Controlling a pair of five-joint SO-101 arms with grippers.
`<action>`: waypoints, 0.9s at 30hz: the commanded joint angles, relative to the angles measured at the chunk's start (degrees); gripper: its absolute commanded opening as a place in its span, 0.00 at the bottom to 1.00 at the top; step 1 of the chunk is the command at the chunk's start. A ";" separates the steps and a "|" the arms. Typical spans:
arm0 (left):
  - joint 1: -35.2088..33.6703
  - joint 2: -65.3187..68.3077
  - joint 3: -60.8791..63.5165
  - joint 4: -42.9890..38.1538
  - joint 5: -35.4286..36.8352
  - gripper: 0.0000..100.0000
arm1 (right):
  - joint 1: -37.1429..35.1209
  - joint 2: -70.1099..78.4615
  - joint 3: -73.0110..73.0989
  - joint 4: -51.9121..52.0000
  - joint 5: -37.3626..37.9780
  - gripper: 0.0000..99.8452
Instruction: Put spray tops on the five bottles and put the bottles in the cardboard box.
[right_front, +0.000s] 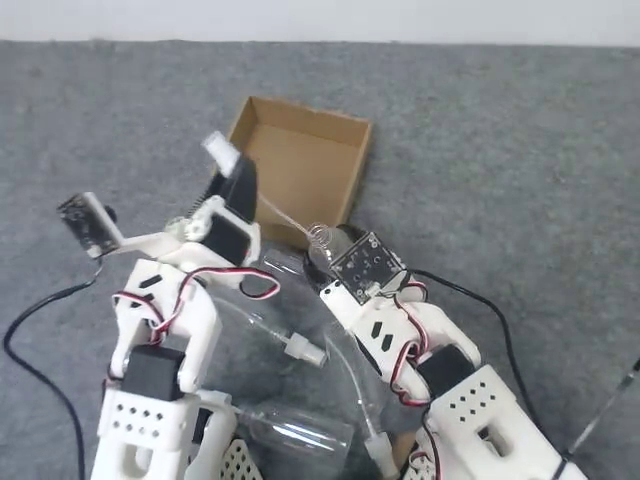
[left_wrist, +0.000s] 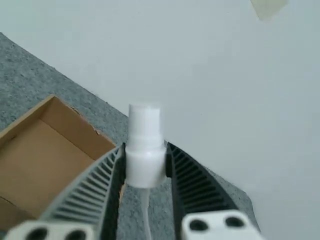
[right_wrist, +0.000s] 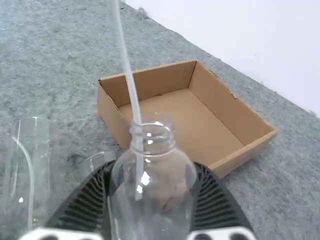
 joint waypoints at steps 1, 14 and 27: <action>2.20 -1.23 -0.48 -1.41 -0.62 0.01 | 0.84 -2.07 0.53 -4.00 -0.26 0.01; 2.37 -1.23 0.57 -1.23 -0.62 0.01 | 0.84 -1.98 2.20 -5.32 -0.26 0.01; 8.00 -1.23 2.33 -1.23 -0.70 0.01 | 0.84 -1.98 3.43 -5.23 -0.18 0.01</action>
